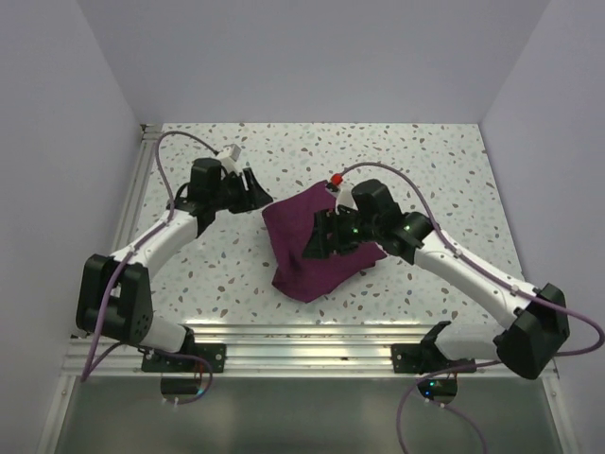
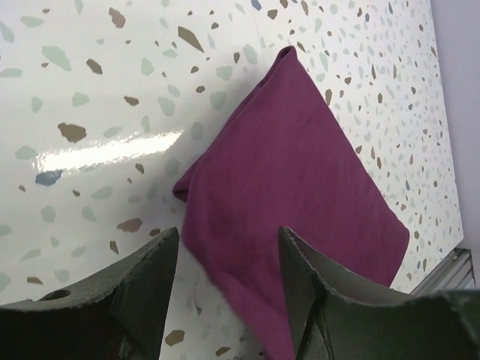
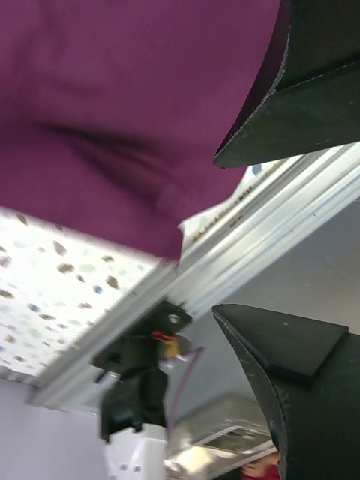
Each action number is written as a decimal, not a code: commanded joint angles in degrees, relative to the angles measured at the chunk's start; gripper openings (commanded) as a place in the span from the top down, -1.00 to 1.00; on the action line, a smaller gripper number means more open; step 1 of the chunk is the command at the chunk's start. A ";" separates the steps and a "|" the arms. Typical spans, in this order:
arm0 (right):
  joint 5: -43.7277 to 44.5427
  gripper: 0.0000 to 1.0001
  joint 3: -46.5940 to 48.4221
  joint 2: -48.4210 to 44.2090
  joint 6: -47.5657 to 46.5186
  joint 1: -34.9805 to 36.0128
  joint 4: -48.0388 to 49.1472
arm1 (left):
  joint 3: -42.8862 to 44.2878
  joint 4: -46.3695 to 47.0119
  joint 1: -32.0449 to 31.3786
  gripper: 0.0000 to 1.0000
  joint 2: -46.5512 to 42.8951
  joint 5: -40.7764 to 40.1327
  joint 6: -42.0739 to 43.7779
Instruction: Prepare the surgical pack
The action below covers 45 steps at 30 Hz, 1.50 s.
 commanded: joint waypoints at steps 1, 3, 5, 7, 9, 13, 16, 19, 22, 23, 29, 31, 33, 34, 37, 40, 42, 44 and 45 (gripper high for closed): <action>9.36 -0.54 -2.89 -4.24 2.56 -1.72 -2.08 | 6.77 3.20 0.33 -0.20 2.68 3.61 2.21; 11.47 -0.54 -4.55 -5.30 3.18 -2.60 -2.87 | 9.15 0.84 0.33 -0.20 5.57 3.79 3.35; 14.28 -0.54 -6.05 -6.61 4.49 -4.00 -3.58 | 10.83 -0.49 0.33 -0.20 7.68 4.31 3.62; 17.52 -0.54 -9.03 -7.50 6.24 -4.71 -3.23 | 9.96 -0.14 0.16 -0.20 8.48 4.84 3.62; 20.17 -0.60 -12.80 -9.17 10.02 -4.80 -1.92 | 9.43 0.12 0.07 -0.18 9.62 4.67 4.15; 27.28 -0.60 -19.93 -13.82 19.24 -4.62 1.25 | 8.73 0.29 -0.11 -0.13 12.52 4.76 4.94; 30.45 -0.57 -25.21 -17.51 26.18 -4.45 4.07 | 7.41 2.23 -0.64 -0.11 14.72 5.55 4.68; 31.61 -0.55 -27.15 -18.40 27.43 -4.53 6.17 | 6.18 5.02 -1.08 -0.07 15.78 6.34 4.24; 31.43 -0.53 -26.80 -16.57 27.17 -4.45 7.14 | 5.21 5.92 -1.25 0.02 16.39 6.52 3.97; 31.34 -0.51 -26.54 -16.03 27.09 -4.45 7.15 | 5.04 5.92 -1.17 0.07 16.66 6.43 3.80; 32.92 -0.10 -26.54 -13.57 27.26 -4.53 7.50 | 1.96 6.71 -1.25 0.62 17.63 4.33 2.22; 33.71 0.12 -26.71 -13.57 27.09 -4.53 7.15 | 0.03 6.63 -1.25 0.83 17.02 2.83 1.69; 33.98 0.24 -27.32 -13.30 27.00 -4.62 6.97 | -2.68 7.59 -1.17 0.94 16.22 1.07 0.90; 34.41 0.36 -27.50 -13.30 26.91 -4.80 6.97 | -3.57 8.38 -1.16 1.00 15.26 0.46 0.72; 34.42 0.62 -28.29 -12.86 26.39 -5.94 7.32 | -7.96 10.31 -1.16 1.00 12.19 -2.00 -0.85; 34.33 0.74 -27.94 -11.81 24.98 -7.26 6.88 | -13.41 12.76 -1.16 1.00 7.98 -4.38 -2.79; 34.42 0.77 -27.85 -10.76 24.19 -7.87 7.05 | -17.52 14.09 -1.25 1.00 5.60 -5.61 -4.46; 33.90 0.84 -27.51 -9.88 22.78 -9.36 7.76 | -22.27 16.64 -1.34 1.00 1.73 -6.23 -6.82; 33.37 0.85 -27.33 -9.35 22.26 -10.85 8.20 | -23.86 17.69 -2.30 1.00 0.24 -6.84 -7.53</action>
